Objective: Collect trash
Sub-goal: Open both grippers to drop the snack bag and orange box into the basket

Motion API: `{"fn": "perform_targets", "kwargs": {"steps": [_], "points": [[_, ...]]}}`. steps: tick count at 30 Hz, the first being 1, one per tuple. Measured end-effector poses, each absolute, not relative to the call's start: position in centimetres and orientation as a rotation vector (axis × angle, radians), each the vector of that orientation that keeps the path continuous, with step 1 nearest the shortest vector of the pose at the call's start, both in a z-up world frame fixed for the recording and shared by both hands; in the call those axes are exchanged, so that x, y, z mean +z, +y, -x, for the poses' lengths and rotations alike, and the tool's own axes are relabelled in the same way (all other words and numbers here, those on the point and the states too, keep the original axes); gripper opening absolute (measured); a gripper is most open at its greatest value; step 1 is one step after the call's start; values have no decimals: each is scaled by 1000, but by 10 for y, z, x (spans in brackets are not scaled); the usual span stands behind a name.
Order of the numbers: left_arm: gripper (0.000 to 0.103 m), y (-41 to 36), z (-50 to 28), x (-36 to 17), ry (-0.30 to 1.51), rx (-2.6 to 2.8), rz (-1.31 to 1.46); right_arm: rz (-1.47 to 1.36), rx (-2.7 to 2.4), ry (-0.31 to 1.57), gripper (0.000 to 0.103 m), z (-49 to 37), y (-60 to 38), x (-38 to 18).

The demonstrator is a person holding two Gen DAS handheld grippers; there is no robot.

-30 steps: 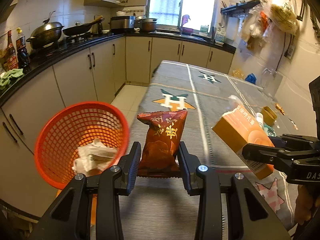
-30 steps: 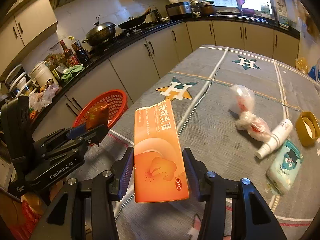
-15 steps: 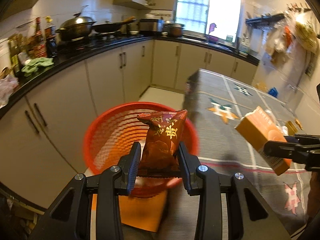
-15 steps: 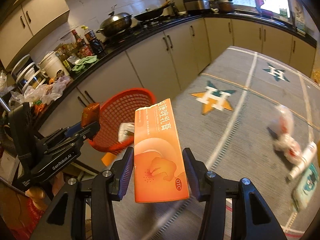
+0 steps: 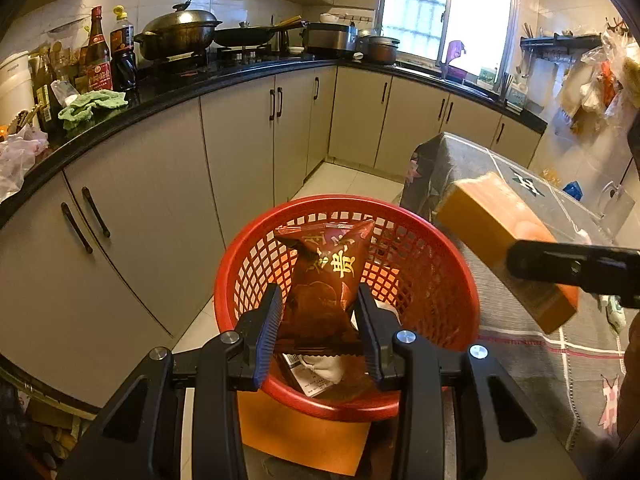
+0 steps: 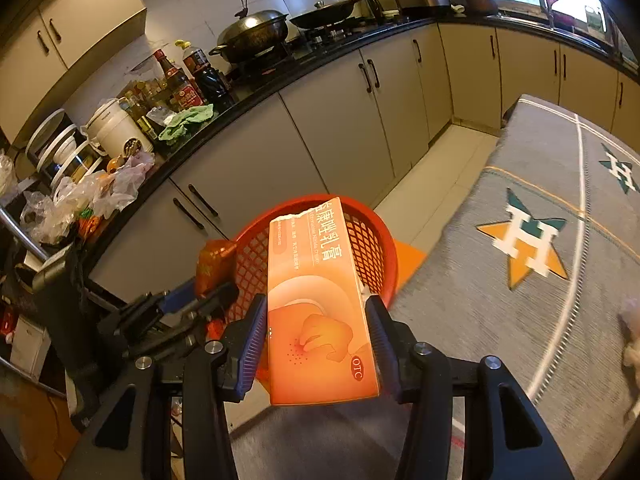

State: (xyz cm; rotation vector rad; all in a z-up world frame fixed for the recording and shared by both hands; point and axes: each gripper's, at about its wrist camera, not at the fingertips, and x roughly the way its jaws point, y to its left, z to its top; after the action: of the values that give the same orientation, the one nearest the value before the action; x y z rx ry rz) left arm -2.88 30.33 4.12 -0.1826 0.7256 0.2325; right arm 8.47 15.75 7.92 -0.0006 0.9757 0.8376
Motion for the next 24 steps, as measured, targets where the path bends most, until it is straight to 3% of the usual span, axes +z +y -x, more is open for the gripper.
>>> {"fn": "perform_targets", "kwargs": {"steps": [20,24], "points": [[36,309,12,26,757,246,165,-20,825,1026,55,-113,184,61],[43,306,14,29,749,252,161,-37,826,1015,55,-109,175,67]]}}
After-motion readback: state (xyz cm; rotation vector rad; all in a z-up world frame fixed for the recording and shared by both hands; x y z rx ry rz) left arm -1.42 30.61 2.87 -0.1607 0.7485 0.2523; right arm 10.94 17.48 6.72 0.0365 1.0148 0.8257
